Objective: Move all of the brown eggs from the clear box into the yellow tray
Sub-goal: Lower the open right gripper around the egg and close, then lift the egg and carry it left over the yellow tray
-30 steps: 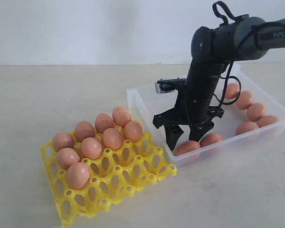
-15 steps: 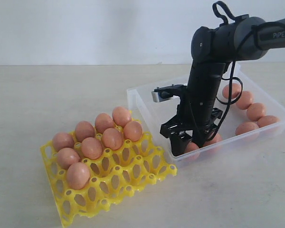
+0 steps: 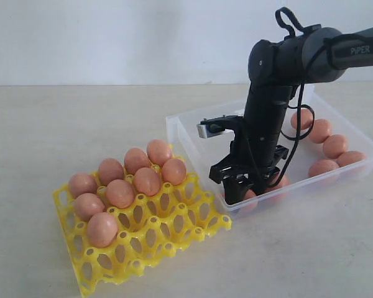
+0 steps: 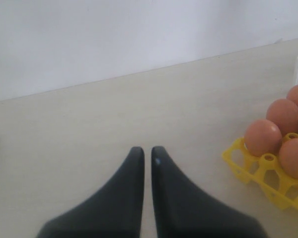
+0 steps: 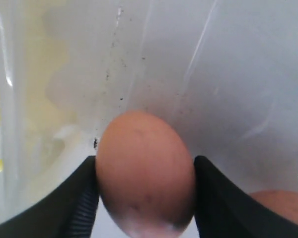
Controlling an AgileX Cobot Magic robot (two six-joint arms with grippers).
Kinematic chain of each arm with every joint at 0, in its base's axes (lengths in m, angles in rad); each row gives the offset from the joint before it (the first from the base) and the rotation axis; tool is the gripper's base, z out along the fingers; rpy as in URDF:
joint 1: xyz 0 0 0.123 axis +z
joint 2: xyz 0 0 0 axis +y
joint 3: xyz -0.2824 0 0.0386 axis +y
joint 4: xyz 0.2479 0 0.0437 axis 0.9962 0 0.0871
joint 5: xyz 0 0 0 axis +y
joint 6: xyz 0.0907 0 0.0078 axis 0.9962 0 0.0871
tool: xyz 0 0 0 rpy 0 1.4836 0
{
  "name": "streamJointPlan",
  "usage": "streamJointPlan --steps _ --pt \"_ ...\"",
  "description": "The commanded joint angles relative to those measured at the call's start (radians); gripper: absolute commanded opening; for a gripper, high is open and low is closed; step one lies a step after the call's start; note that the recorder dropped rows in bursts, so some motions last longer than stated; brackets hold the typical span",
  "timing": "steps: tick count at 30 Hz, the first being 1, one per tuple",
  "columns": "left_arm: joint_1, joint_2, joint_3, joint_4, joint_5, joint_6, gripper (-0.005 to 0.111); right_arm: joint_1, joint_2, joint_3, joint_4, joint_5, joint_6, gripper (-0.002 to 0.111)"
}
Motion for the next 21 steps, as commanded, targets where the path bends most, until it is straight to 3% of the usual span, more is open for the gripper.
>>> streamJointPlan --steps 1,3,14,21 --pt "-0.008 -0.003 0.003 -0.002 0.000 -0.003 0.004 -0.003 0.050 0.010 -0.063 -0.007 -0.013 0.010" --pt "-0.008 -0.003 0.003 -0.002 0.000 -0.003 0.004 -0.003 0.048 0.010 -0.066 -0.007 -0.011 0.000" --pt "-0.008 -0.003 0.003 -0.002 0.000 -0.003 0.004 -0.003 0.020 0.010 -0.068 -0.065 -0.008 0.000" --pt "-0.008 -0.003 0.003 -0.002 0.000 -0.003 0.004 -0.003 -0.124 0.010 -0.068 -0.300 0.003 0.000"
